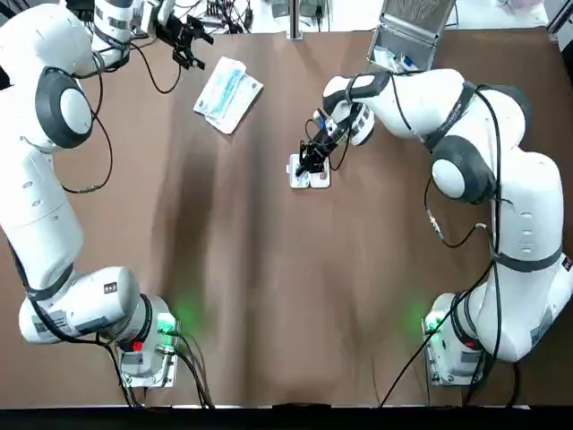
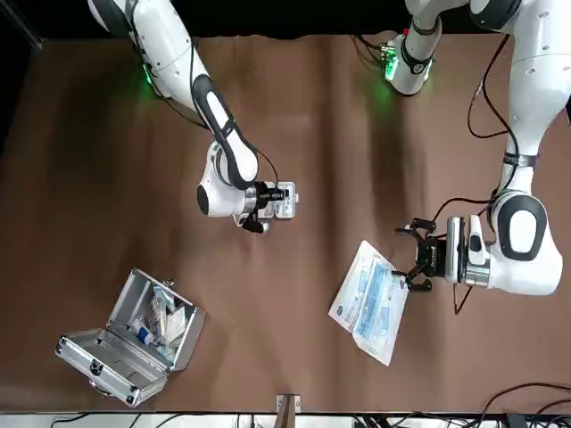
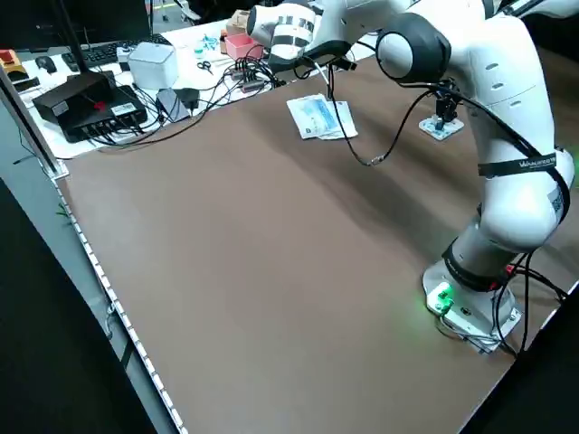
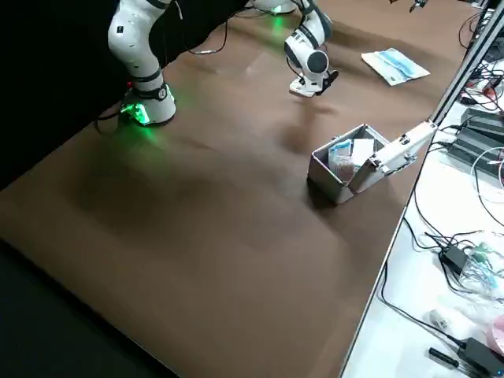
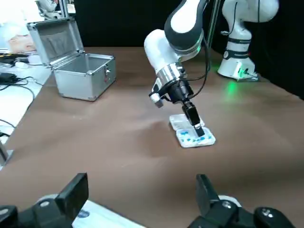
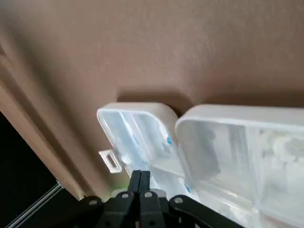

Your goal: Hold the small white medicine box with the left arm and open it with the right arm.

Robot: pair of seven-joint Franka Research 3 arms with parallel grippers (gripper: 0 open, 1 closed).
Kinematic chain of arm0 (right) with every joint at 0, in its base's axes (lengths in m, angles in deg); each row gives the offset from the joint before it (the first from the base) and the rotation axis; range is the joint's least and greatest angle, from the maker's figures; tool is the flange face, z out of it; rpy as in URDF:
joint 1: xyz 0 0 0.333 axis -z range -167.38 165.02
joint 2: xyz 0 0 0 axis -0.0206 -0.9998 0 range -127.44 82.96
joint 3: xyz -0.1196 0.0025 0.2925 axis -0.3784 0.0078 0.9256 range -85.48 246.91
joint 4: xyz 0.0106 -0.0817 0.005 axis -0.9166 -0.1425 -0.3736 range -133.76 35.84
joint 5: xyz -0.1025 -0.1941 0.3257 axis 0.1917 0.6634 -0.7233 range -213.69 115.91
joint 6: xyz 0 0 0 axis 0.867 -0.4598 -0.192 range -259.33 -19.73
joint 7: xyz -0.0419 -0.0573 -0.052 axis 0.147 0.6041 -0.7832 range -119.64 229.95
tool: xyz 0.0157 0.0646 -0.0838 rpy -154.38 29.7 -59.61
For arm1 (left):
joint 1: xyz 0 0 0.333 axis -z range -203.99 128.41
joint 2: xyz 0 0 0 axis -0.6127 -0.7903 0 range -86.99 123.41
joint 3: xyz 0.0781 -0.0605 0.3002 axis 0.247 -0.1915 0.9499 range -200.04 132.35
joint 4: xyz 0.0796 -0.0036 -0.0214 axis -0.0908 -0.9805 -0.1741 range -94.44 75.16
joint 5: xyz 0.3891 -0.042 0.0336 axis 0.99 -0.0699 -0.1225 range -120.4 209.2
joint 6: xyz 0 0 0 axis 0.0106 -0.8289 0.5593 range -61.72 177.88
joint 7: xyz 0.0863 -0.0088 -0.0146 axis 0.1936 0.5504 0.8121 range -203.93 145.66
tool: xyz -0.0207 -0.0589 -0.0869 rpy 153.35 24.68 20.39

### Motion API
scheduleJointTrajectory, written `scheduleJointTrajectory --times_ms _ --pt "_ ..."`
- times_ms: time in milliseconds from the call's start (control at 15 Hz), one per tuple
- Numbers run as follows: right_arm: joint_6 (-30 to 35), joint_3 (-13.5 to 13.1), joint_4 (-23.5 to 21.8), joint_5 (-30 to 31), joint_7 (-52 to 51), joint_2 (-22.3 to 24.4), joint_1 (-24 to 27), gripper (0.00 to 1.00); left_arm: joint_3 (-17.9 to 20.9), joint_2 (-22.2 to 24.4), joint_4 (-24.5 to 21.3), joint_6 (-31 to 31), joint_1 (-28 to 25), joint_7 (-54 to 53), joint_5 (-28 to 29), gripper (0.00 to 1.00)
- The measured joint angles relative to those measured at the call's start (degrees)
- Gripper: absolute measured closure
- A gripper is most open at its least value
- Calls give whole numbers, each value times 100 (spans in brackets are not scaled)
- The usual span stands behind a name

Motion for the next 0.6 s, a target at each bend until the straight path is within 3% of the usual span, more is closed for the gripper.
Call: scheduleJointTrajectory --times_ms 400,600 --pt "67 -147 253 94 31 8 48 99 58 280 -1 197 -5 1489 1 0" --pt "628 -369 481 586 349 73 177 99 77 370 -4 330 -5 2406 56 0"
